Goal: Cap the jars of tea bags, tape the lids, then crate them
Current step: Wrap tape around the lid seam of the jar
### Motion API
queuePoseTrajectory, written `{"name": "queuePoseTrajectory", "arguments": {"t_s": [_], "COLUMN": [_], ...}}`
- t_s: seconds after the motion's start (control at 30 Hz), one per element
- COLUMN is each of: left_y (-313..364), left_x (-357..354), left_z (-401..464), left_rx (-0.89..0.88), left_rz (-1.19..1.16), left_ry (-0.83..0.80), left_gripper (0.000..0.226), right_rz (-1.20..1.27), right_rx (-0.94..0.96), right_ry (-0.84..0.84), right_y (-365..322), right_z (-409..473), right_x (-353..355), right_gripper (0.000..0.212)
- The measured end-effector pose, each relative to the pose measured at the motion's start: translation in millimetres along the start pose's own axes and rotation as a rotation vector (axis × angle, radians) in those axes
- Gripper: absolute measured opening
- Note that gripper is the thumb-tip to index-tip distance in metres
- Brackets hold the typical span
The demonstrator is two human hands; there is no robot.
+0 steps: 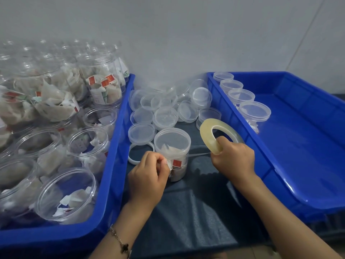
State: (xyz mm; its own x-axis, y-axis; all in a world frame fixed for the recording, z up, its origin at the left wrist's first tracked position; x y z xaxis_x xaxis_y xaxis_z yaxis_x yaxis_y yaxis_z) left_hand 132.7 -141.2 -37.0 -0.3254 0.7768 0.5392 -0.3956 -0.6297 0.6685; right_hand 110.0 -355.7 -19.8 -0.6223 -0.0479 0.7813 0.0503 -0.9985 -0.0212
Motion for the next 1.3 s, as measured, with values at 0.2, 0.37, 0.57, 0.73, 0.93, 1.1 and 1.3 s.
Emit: {"name": "queuePoseTrajectory", "arguments": {"t_s": [0.2,0.37,0.57,0.73,0.93,1.1,1.3], "left_y": [-0.5,-1.6,3.9,13.0,16.0,24.5,26.9], "left_x": [-0.2,-0.4,2.2,5.5,6.1,10.2,11.0], "left_z": [0.1,0.9,-3.6,-8.5,-8.3,-7.0,-9.3], "left_rx": [-0.031,-0.009,-0.044,-0.179,-0.156,-0.151,-0.151], "left_rz": [0.053,0.086,0.074,0.076,0.055,0.117,0.079], "left_ry": [-0.058,-0.114,-0.083,0.010,-0.011,0.030,0.010], "left_gripper": [0.031,0.030,0.027,0.025,0.023,0.026,0.024], "right_rz": [-0.003,0.009,0.025,0.054,0.062,0.089,0.058], "right_rx": [-0.030,-0.034,-0.016,0.026,0.123,0.157,0.128], "right_ry": [-0.070,-0.071,-0.077,-0.114,-0.107,-0.064,-0.059], "right_y": [5.7,3.9,-5.4,-19.1,-41.6,-53.3,-40.1], "right_z": [-0.6,-0.2,-9.7,-25.4,-46.3,-56.5,-57.1], "right_x": [-9.2,-8.0,5.7,11.9,20.7,26.5,30.3], "right_gripper": [0.021,0.017,0.026,0.033,0.035,0.030,0.026]}}
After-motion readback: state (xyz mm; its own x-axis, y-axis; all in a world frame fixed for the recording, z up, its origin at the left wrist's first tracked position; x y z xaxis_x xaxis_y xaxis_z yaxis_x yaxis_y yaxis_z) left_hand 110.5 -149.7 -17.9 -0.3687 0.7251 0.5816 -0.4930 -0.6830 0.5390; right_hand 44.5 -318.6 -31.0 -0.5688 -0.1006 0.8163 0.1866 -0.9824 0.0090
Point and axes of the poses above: each hand's wrist, its own z-axis towards the middle knuckle, its own x-axis out of the back of the hand, y = z × x, the point moved 9 cm from there along z, towards the middle knuckle, and after that the axes turned 15 degrees about x, right-handed, at the moved point
